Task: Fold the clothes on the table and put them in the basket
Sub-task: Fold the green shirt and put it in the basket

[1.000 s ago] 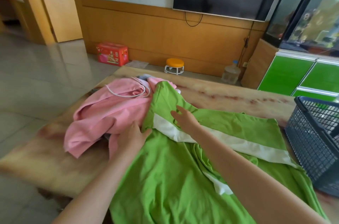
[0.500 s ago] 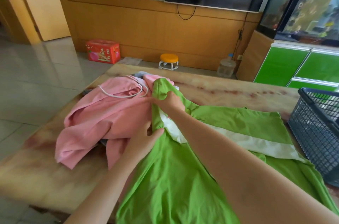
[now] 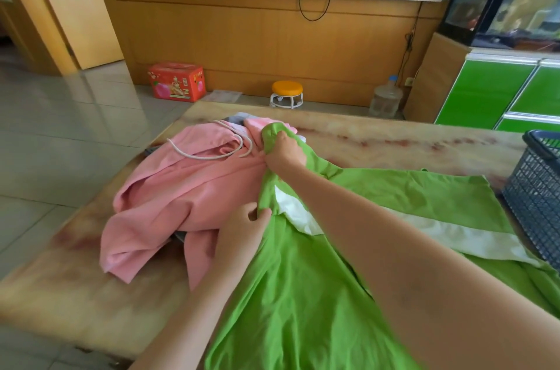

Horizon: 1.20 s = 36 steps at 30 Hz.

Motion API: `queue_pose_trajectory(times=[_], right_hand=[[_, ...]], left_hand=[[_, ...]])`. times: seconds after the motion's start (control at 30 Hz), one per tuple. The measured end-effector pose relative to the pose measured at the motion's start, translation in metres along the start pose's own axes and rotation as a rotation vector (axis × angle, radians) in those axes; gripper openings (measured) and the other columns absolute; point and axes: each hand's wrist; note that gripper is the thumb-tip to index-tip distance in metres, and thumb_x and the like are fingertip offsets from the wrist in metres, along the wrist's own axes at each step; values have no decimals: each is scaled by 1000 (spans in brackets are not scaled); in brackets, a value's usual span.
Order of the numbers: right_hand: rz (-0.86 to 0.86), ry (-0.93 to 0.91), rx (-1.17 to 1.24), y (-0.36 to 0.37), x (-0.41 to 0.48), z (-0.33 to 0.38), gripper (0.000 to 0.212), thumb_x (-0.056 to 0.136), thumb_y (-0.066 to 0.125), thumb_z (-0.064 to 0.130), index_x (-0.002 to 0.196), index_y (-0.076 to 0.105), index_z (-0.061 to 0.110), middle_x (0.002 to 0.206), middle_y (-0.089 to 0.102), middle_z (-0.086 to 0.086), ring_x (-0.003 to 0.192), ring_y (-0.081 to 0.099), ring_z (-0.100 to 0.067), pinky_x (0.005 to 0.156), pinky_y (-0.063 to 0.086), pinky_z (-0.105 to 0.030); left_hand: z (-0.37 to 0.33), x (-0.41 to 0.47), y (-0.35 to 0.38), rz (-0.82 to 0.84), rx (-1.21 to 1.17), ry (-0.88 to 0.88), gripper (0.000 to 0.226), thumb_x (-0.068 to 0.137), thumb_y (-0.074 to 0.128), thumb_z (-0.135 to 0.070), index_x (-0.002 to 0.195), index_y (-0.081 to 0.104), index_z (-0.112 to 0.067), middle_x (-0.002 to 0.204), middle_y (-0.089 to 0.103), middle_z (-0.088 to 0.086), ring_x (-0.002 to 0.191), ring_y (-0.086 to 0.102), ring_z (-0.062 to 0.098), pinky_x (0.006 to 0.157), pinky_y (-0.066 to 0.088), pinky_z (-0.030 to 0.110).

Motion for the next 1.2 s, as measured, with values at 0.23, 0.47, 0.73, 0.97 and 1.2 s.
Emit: queue_pose_trajectory(times=[0.23, 0.47, 0.73, 0.97, 1.2], right_hand=[[-30, -51, 292, -41, -8, -52, 53, 86, 46, 2, 137, 45, 15, 126, 58, -14, 117, 53, -32, 90, 44, -34], [-74, 76, 426, -92, -14, -148, 70, 84, 40, -9, 147, 34, 22, 135, 55, -8, 99, 60, -22, 80, 54, -35], [-16, 201, 420, -98, -22, -227, 69, 90, 37, -10, 150, 25, 24, 129, 56, -8, 70, 56, -16, 52, 46, -23], [2, 156, 326, -98, -17, -259, 67, 91, 35, -11, 148, 32, 24, 128, 56, -10, 75, 61, -25, 59, 52, -29], [-4, 124, 294, -93, -22, -272, 58, 94, 41, -7, 146, 36, 16, 135, 52, -12, 110, 58, -33, 88, 51, -41]], left_hand=[[-48, -2, 31, 295, -4, 134, 30, 78, 52, -34, 105, 61, -23, 75, 69, -4, 71, 65, 19, 69, 50, 32], [-106, -21, 98, 420, 87, 200, 41, 92, 55, -21, 133, 48, -18, 95, 63, 3, 82, 60, 18, 60, 41, 12], [-126, -37, 175, 530, 60, 37, 37, 94, 51, -13, 131, 49, -15, 108, 66, 9, 85, 68, 25, 52, 45, 15], [-132, -42, 212, 600, 30, -47, 48, 96, 49, -14, 142, 36, -17, 125, 59, 10, 94, 65, 24, 62, 49, 13], [-124, -50, 219, 682, -171, -248, 66, 97, 48, -8, 151, 13, -22, 114, 60, 20, 86, 69, 36, 55, 55, 43]])
Point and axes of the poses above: each hand's wrist, its own x-axis towards the middle knuckle, its own y-axis out of the palm, z = x × y
